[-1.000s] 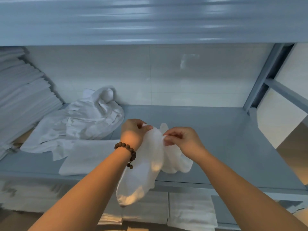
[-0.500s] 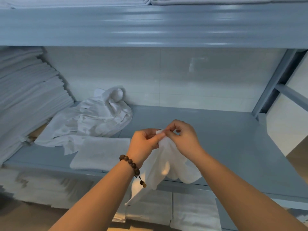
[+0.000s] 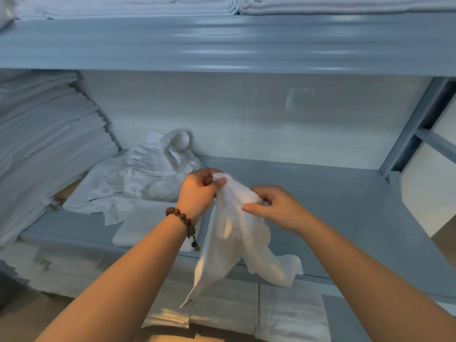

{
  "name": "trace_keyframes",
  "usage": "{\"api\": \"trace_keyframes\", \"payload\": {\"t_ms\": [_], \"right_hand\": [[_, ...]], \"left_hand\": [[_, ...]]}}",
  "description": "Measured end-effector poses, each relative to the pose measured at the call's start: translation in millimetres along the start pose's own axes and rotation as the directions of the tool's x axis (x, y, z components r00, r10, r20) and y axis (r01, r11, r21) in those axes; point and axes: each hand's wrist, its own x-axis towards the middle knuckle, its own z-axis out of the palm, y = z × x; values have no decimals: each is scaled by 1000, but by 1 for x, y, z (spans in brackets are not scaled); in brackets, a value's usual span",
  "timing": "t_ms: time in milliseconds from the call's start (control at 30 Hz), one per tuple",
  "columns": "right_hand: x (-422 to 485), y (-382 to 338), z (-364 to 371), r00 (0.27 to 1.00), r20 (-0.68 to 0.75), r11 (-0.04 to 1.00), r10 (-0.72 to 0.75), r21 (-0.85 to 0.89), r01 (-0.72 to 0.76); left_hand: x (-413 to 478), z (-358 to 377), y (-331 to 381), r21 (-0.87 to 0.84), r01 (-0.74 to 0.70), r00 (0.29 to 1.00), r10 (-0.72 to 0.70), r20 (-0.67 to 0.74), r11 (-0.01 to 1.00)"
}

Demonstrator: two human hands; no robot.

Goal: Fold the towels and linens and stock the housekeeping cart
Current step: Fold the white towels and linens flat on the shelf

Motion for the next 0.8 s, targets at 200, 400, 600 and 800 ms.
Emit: {"api": "trace_keyframes", "payload": {"t_ms": [200,400,600,800], "right_hand": [[-8,-14,13,994,106,998,36,48,-41],[-20,-14,31,912,-367,926,-181,-375,33],[-29,-23,46,890,-301,909,-342,-345,233],[-41,-21,52,962,-97,936,-256,-274,222]], "left_hand": [[1,-3,15,-18,-73,997,74,31,997],[-5,-9,31,1,-214,975,213,69,977],[-8,-12,37,54,-281,954,273,125,958],[-7,-24,36,36,-255,964,251,89,966]]}}
